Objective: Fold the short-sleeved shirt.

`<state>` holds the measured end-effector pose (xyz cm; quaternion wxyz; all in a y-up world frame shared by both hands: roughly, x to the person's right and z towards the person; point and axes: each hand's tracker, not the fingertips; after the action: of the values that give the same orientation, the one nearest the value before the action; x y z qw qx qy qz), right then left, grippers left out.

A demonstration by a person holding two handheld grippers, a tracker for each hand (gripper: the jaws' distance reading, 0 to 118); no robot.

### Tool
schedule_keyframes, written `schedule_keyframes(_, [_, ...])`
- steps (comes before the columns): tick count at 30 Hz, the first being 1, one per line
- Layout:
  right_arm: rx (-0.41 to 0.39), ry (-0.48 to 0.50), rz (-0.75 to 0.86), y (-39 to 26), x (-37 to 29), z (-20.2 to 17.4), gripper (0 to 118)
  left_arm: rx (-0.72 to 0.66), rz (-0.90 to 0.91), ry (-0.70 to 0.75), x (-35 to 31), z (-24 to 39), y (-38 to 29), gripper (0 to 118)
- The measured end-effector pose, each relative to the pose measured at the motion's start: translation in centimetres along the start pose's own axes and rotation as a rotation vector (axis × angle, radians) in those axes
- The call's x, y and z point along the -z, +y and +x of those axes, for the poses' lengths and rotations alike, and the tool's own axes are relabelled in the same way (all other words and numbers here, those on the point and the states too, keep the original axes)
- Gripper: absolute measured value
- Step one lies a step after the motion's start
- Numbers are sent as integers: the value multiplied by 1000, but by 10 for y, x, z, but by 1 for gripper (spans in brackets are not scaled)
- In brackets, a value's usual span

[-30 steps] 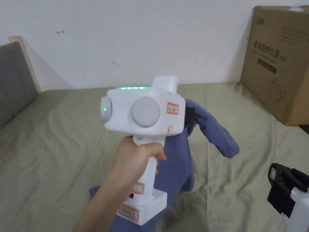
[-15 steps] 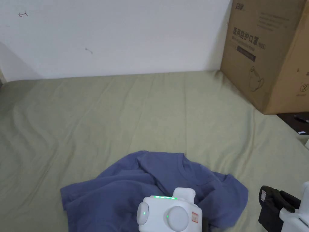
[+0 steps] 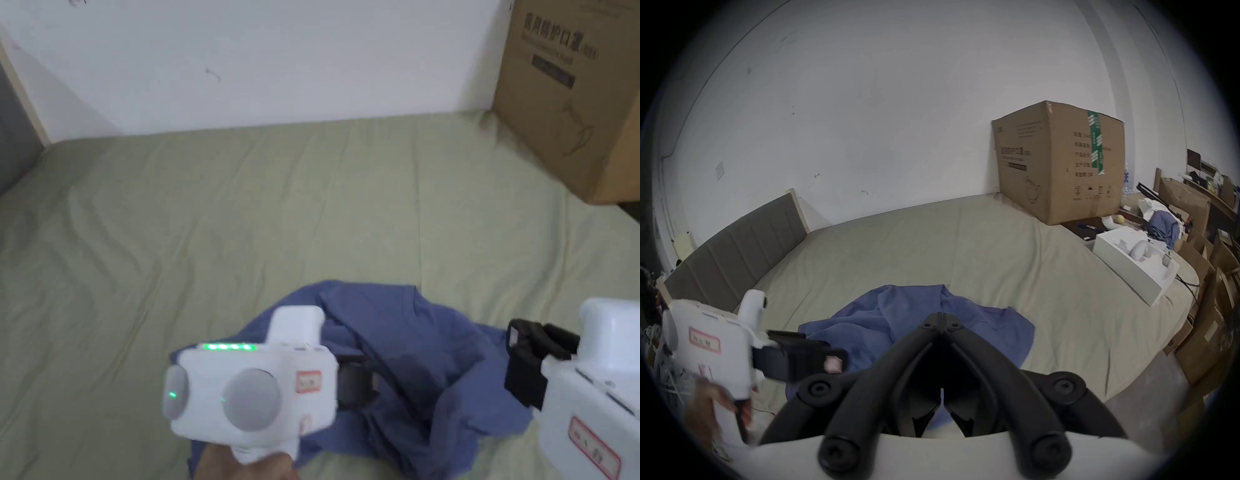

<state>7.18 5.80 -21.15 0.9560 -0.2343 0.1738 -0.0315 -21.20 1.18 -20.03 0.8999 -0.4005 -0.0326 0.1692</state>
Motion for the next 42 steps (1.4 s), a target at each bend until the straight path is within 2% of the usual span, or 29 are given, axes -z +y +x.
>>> schedule_keyframes(1, [-6, 7, -3, -2, 3, -5, 0, -27, 1, 30, -7, -19, 1, 26])
schedule_keyframes(4, [-15, 38, -45, -11, 14, -17, 0, -94, -12, 147, -14, -73, -1, 0])
schedule_keyframes(10, [-46, 77, -136, -28, 43, -39, 0, -172, -61, 301, -6, -157, 1, 0])
schedule_keyframes(11, [-49, 79, -141, -29, 47, -41, 0, -187, -58, 303, -2, -167, 6, 7])
schedule_keyframes(12, [-53, 81, -147, -30, 51, -44, 0, -226, -77, 309, 4, -176, 11, 24])
schedule_keyframes(13, [-58, 82, -156, -30, 55, -45, 0, -250, -96, 290, 9, -182, 16, 55])
schedule_keyframes(14, [-62, 83, -162, -30, 58, -47, 0, -270, -106, 259, 16, -187, 21, 81])
schedule_keyframes(15, [-66, 83, -163, -29, 61, -47, 0, -285, -135, 251, 22, -190, 26, 94])
schedule_keyframes(18, [-81, 74, -172, -27, 71, -48, 0, -274, -130, 245, 42, -196, 40, 109])
schedule_keyframes(23, [-81, 66, -189, -28, 87, -45, 0, -210, -170, 338, 78, -199, 49, 108])
schedule_keyframes(25, [-77, 65, -205, -29, 93, -42, 0, -161, -220, 345, 88, -188, 42, 94])
schedule_keyframes(26, [-76, 65, -214, -29, 95, -41, 0, -74, -197, 439, 90, -188, 38, 85])
schedule_keyframes(27, [-78, 62, -218, -29, 97, -41, 0, -31, -162, 448, 87, -181, 36, 72])
schedule_keyframes(30, [-88, 49, -222, -27, 101, -40, 0, -60, -121, 434, 76, -168, 36, 3])
schedule_keyframes(31, [-93, 45, -228, -25, 104, -39, 0, -51, -119, 398, 75, -169, 38, 4])
schedule_keyframes(33, [-92, 51, -258, -18, 114, -35, 0, -59, -129, 416, 77, -162, 37, 4])
schedule_keyframes(36, [-93, 102, -275, 2, 134, -29, 0, -44, -113, 396, 64, -163, 37, 4])
schedule_keyframes(39, [-150, 222, -324, 34, 172, -38, 0, -78, -90, 354, 48, -168, 40, 4])
schedule_keyframes(40, [-199, 259, -375, 43, 191, -46, 0, -91, -71, 335, 44, -168, 40, 4])
schedule_keyframes(41, [-232, 289, -408, 50, 212, -54, 3, -94, -62, 325, 40, -169, 41, 4])
schedule_keyframes(42, [-263, 311, -435, 55, 231, -61, 19, -96, -66, 325, 38, -170, 41, 4])
